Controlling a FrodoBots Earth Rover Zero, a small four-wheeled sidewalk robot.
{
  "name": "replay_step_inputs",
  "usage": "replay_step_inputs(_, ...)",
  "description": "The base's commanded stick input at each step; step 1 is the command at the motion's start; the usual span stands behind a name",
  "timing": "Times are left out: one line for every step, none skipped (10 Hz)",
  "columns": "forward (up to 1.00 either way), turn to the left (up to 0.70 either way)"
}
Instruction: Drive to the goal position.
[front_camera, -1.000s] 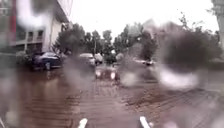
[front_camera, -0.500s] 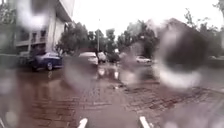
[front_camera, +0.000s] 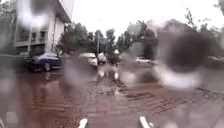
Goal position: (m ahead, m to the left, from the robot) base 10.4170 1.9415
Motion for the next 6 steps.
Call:
replay_step_inputs(0.7,0.0)
replay_step_inputs(0.7,0.0)
replay_step_inputs(0.7,0.0)
replay_step_inputs(0.7,0.0)
replay_step_inputs(0.7,0.0)
replay_step_inputs(0.7,0.0)
